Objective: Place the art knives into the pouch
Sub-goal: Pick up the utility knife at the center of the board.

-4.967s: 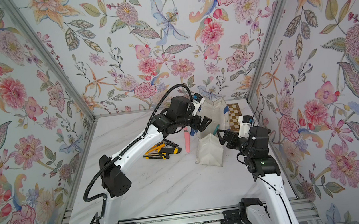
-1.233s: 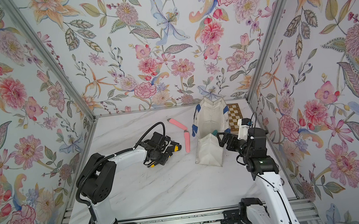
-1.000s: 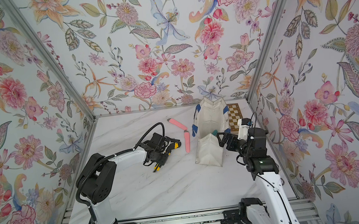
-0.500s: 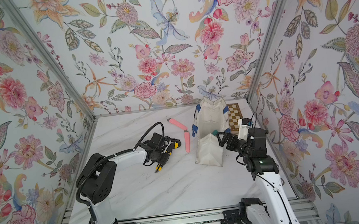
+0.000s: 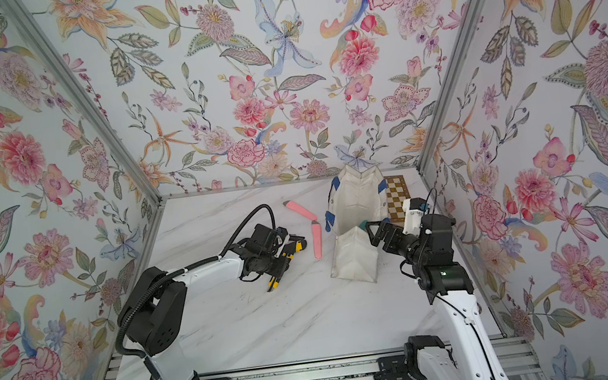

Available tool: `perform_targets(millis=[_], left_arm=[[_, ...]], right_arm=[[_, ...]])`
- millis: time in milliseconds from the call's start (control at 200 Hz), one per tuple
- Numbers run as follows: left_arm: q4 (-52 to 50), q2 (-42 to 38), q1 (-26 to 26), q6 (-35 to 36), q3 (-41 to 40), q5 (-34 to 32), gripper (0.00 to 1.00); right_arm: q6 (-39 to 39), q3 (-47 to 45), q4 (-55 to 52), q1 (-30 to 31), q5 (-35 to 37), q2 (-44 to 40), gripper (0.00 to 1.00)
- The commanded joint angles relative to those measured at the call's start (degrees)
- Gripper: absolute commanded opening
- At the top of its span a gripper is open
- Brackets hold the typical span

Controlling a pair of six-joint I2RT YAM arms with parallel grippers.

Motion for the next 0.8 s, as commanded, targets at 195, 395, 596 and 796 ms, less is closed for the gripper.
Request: perform_targets(millis=[195, 395, 596, 796], left_arm=[[1.3, -2.7, -0.6, -1.1, 0.4, 0.2, 0.18], [0.4, -4.7, -0.6, -1.0, 0.2, -0.9, 0.18], [-0.5, -7.3, -0.6, -1.1, 1.4, -1.5, 0.18], [-1.5, -8.7, -0.8, -0.9, 4.1, -2.6, 0.18]], right_arm=[[0.9, 1.7, 0.1, -0.3, -0.2, 0.3, 0.99], [1.9, 1.5, 0.6, -0.2, -1.1, -0.2, 0.99], [2.5, 0.4, 1.5, -0.2, -1.1, -0.3, 0.99], [3.3, -0.5, 2.6, -0.1, -2.0, -0.5, 0.99]])
